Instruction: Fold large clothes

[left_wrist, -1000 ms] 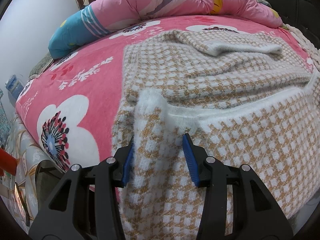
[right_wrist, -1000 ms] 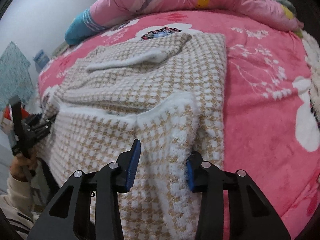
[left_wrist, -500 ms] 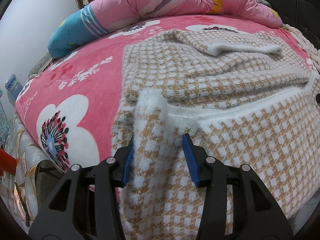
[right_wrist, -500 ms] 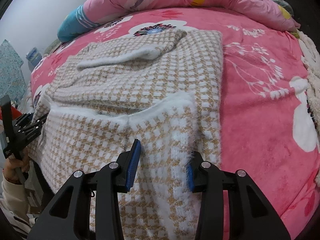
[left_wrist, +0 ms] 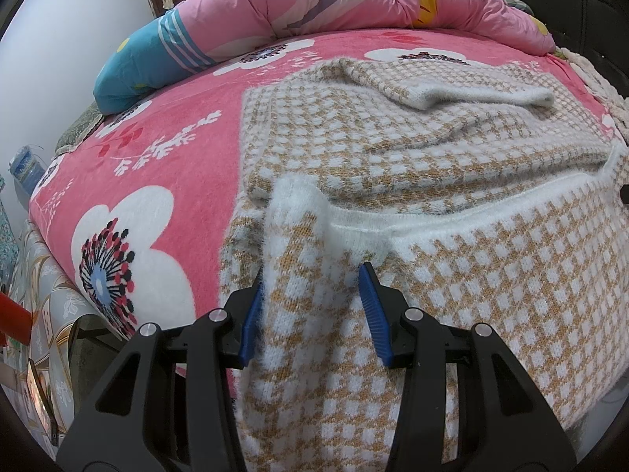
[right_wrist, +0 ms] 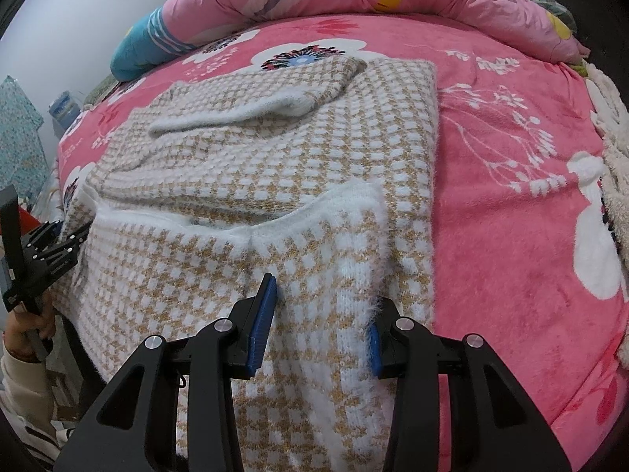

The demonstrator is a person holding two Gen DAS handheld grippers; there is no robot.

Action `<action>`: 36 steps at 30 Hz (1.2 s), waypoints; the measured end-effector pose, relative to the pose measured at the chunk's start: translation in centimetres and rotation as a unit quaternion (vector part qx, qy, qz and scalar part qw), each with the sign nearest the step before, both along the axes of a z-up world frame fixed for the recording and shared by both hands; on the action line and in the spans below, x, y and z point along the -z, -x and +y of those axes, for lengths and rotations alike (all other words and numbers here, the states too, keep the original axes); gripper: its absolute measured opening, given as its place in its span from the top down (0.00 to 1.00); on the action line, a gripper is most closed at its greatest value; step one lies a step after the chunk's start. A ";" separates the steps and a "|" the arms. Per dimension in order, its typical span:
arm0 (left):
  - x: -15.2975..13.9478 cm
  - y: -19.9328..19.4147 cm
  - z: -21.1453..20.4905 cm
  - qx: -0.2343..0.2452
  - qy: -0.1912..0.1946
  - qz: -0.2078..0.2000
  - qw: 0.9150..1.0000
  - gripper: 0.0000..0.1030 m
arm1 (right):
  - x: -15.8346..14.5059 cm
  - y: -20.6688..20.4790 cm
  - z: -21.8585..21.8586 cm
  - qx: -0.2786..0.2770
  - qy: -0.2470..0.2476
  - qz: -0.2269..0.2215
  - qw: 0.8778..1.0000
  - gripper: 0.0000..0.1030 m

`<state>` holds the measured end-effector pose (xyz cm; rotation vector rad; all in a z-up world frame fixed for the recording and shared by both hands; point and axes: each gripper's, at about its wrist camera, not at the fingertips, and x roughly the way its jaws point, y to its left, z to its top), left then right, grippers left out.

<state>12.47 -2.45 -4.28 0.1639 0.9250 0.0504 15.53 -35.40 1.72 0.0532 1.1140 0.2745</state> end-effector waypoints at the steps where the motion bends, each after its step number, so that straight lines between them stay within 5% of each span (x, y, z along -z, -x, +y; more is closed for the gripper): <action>1: 0.0 0.0 0.0 0.000 0.000 0.000 1.000 0.57 | 0.0 0.0 0.0 0.000 0.000 0.000 1.000 0.62; 29: 0.1 -0.2 0.0 -0.003 0.004 0.000 1.000 0.56 | 0.5 -0.9 0.2 -0.003 0.024 -0.020 0.999 0.62; 36: -0.5 0.2 0.3 -0.007 0.014 -0.010 1.000 0.66 | -0.9 0.1 0.6 -0.001 0.036 -0.045 0.998 0.77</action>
